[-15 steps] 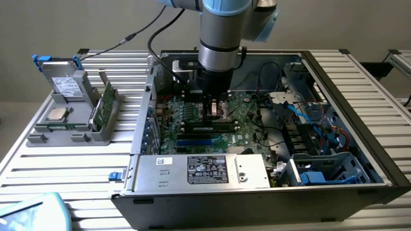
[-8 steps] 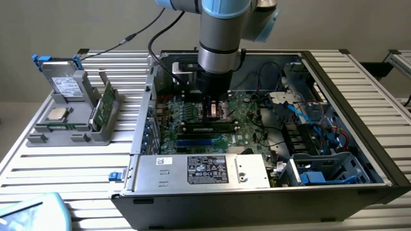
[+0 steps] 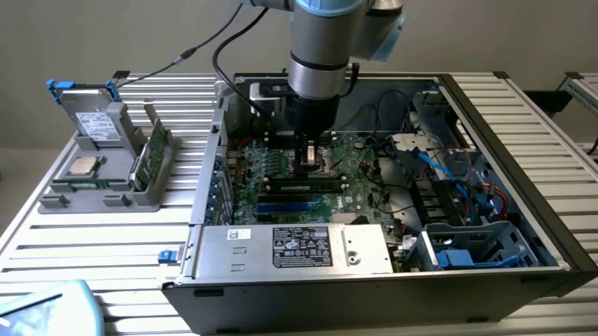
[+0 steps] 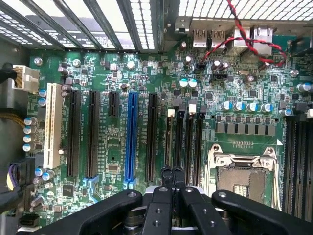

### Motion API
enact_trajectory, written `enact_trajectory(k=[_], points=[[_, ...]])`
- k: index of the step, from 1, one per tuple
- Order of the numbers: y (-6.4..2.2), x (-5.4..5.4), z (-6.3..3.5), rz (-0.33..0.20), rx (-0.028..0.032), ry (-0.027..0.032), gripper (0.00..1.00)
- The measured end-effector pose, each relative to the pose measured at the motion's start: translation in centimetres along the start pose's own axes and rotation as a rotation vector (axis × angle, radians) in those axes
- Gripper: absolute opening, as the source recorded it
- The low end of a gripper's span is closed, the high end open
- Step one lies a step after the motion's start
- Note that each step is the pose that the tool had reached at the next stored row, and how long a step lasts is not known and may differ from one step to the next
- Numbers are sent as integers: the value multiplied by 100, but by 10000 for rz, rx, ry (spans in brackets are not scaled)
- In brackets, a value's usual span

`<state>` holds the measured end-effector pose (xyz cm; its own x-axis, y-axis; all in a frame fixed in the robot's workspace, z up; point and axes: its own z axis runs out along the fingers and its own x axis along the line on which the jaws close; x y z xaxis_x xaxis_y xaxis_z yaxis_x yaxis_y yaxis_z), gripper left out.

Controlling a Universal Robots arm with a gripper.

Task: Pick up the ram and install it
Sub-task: 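Press down the ram until it locks into place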

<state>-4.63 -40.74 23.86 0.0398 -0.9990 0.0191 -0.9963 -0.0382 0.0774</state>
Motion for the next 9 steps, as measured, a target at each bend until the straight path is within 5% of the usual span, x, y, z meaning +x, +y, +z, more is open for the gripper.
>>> enact_trajectory(k=[5,9], points=[[1,58,-82,-16,0,-201,11],[-23,113,-124,-35,6,-440,11]])
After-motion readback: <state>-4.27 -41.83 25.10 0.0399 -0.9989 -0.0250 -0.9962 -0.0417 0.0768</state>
